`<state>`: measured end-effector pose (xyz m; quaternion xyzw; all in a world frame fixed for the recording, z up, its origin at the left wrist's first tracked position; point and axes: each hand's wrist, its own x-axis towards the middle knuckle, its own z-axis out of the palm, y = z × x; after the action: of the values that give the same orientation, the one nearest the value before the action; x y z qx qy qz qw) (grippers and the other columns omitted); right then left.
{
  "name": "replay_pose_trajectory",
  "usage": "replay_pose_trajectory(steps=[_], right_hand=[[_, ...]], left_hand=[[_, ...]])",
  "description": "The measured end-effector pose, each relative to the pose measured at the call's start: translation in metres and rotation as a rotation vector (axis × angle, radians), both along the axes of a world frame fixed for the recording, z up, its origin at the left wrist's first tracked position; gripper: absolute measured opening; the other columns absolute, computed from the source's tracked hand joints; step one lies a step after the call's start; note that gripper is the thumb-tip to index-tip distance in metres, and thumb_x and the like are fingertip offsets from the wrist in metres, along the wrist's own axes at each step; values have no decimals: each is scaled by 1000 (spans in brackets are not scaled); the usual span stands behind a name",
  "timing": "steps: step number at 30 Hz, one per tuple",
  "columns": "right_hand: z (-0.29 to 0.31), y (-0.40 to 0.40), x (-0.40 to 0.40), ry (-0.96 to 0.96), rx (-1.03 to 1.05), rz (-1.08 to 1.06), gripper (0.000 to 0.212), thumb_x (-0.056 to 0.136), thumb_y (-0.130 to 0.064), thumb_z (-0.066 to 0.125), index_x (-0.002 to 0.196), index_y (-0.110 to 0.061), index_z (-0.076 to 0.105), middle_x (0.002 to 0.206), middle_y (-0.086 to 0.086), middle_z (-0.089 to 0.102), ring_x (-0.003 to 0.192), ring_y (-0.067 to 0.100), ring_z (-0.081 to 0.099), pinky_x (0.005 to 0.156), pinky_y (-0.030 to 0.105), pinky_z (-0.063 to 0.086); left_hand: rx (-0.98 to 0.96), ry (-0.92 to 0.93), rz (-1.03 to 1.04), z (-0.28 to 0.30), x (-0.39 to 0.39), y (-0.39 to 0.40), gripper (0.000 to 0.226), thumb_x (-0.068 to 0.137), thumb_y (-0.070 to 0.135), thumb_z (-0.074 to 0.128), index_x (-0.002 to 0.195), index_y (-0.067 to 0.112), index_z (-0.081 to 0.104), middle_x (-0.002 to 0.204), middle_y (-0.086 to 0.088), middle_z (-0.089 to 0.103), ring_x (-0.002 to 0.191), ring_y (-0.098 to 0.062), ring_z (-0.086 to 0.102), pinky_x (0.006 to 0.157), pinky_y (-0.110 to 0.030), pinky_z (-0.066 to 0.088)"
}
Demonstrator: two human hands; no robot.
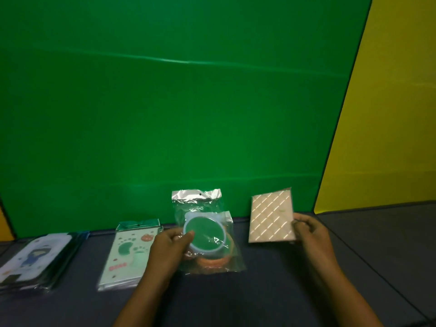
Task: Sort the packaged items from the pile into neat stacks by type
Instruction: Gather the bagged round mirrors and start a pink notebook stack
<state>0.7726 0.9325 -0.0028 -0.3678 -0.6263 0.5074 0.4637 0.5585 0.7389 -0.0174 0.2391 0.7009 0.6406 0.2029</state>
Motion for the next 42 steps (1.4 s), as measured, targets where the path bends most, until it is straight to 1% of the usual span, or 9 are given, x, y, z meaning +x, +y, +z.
replay_pose_trajectory(steps=[5, 10, 13, 18, 24, 29, 33, 37, 42], right_hand=[[-7, 17, 3, -18, -38, 85, 17, 95, -4, 51, 107, -11, 61, 87, 1, 68, 76, 14, 62, 62, 25, 46], [-13, 28, 9, -51, -47, 131, 17, 95, -5, 52, 107, -11, 62, 90, 3, 69, 77, 13, 64, 61, 25, 45], [-14, 33, 12, -59, -43, 151, 17, 95, -4, 52, 107, -10, 62, 91, 6, 70, 76, 14, 64, 62, 26, 46], [-15, 38, 14, -22, -45, 155, 17, 94, -1, 52, 103, -11, 62, 87, 5, 70, 72, 15, 63, 59, 23, 50], [-25, 46, 23, 8, -66, 169, 18, 93, 2, 52, 105, -8, 62, 87, 10, 71, 72, 17, 63, 62, 24, 50], [-30, 47, 29, -41, -56, 185, 23, 92, 1, 54, 109, -12, 59, 86, 11, 71, 74, 20, 65, 62, 28, 49], [-36, 46, 33, -114, -31, 219, 29, 91, 3, 53, 107, -21, 57, 81, 18, 70, 70, 22, 64, 59, 29, 46], [-45, 49, 35, -231, 77, 260, 28, 90, 5, 52, 98, -18, 65, 58, 9, 51, 48, 4, 44, 46, 17, 35], [-56, 60, 37, -438, 256, 192, 31, 88, 3, 49, 85, -21, 68, 57, 4, 52, 48, 9, 37, 45, 19, 28]], left_hand=[[-193, 181, 110, -8, 10, 24, 10, 86, 21, 67, 87, 11, 66, 77, -7, 72, 66, -19, 71, 69, -42, 60], [-362, 476, 248, -10, 19, 34, 29, 82, 34, 69, 103, 15, 63, 85, -2, 69, 72, -14, 66, 67, -31, 57], [-508, 612, 305, -12, 22, 34, 32, 81, 49, 65, 98, 23, 60, 78, 4, 66, 68, -13, 64, 64, -31, 56], [-685, 713, 332, -20, 21, 32, 44, 75, 57, 60, 95, 19, 63, 86, -2, 63, 81, -20, 59, 69, -35, 55], [-689, 689, 329, -19, 26, 32, 53, 78, 49, 64, 115, 12, 58, 119, -16, 53, 104, -31, 55, 85, -41, 51], [-578, 771, 331, -8, 31, 29, 51, 83, 42, 63, 123, 13, 53, 115, -11, 54, 104, -28, 53, 85, -39, 48], [-513, 989, 283, 1, 34, 28, 48, 84, 37, 65, 125, 15, 54, 117, -7, 56, 107, -25, 53, 88, -37, 46], [-592, 1208, 221, 11, 41, 37, 40, 82, 41, 64, 114, 18, 61, 105, -3, 61, 95, -24, 58, 77, -37, 49], [-654, 1265, 169, 11, 53, 44, 35, 79, 43, 65, 106, 21, 63, 99, -1, 62, 88, -23, 60, 71, -36, 47]])
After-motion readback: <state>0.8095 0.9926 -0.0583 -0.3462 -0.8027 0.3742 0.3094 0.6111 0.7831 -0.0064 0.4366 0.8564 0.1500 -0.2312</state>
